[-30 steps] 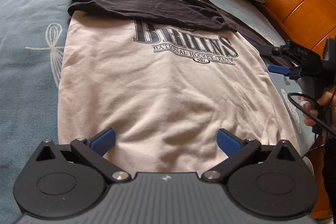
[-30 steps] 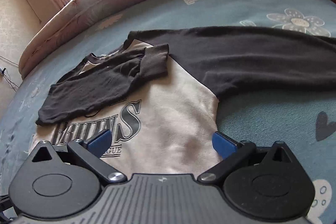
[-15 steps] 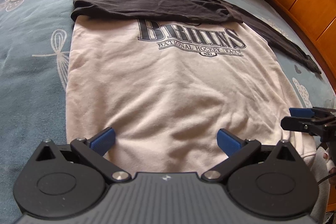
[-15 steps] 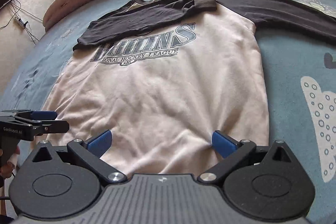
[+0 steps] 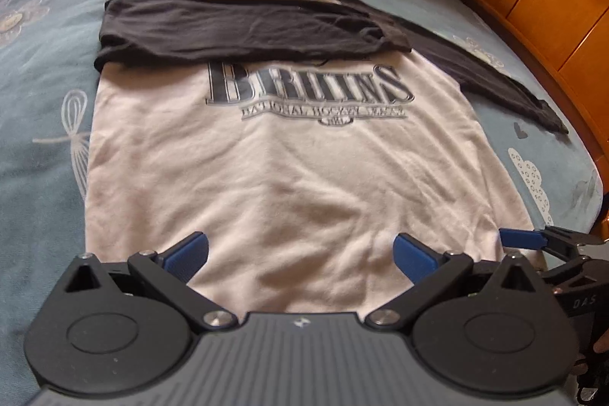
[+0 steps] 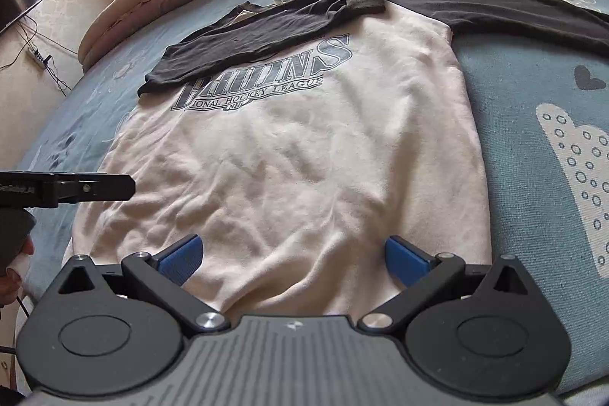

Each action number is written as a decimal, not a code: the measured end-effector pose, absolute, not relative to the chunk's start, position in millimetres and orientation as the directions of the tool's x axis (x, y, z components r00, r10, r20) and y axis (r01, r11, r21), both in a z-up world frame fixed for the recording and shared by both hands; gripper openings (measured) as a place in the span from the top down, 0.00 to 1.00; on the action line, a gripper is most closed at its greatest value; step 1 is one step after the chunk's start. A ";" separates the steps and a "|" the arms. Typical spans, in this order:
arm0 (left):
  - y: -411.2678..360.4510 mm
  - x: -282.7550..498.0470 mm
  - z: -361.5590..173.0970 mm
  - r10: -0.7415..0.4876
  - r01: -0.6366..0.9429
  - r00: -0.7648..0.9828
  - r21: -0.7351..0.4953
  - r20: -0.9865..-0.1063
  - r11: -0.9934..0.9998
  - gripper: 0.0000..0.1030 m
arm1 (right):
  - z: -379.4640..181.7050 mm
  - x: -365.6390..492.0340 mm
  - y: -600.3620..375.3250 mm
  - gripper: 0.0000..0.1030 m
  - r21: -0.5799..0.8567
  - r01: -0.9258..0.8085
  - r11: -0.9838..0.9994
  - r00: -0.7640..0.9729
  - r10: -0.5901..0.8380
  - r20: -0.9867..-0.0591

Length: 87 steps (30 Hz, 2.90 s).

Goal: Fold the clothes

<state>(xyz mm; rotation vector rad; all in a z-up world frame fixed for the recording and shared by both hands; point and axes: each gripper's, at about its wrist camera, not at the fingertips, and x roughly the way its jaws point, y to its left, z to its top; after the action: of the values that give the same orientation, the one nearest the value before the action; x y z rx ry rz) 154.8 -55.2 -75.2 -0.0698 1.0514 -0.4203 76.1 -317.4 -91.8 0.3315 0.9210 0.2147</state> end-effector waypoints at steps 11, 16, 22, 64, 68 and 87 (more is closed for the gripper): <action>-51.2 149.9 -68.3 -0.390 0.318 0.474 -0.259 -0.789 0.912 0.01 | -70.5 61.7 -390.9 0.00 0.484 0.076 0.872 0.705 0.297 -0.645; -69.9 157.8 -65.1 -0.417 0.344 0.461 -0.275 -0.783 0.898 0.01 | -62.6 70.7 -476.7 0.00 0.485 0.226 0.845 0.782 0.139 -0.607; -104.5 165.7 -61.0 -0.467 0.382 0.439 -0.310 -0.768 0.870 0.01 | -80.0 83.9 -609.3 0.00 0.629 0.429 0.648 0.835 -0.019 -0.550; -182.6 180.8 -76.2 -0.515 0.467 0.336 -0.336 -0.788 0.818 0.01 | -140.4 196.8 -703.0 0.00 0.764 0.313 0.565 0.940 -0.066 -0.336; -178.1 182.1 -76.0 -0.514 0.459 0.341 -0.338 -0.787 0.822 0.01 | -139.4 188.8 -695.2 0.00 0.823 0.175 0.540 0.978 -0.003 -0.206; -129.1 163.7 -60.8 -0.453 0.502 0.390 -0.228 -0.802 0.834 0.01 | -66.7 218.1 -620.5 0.00 0.805 0.061 0.589 0.972 0.150 -0.183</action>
<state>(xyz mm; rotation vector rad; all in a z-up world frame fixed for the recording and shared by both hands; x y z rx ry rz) 163.7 -129.1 -60.8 0.0549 1.0006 -0.6076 218.1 -620.5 -66.7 0.9415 0.2428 0.0523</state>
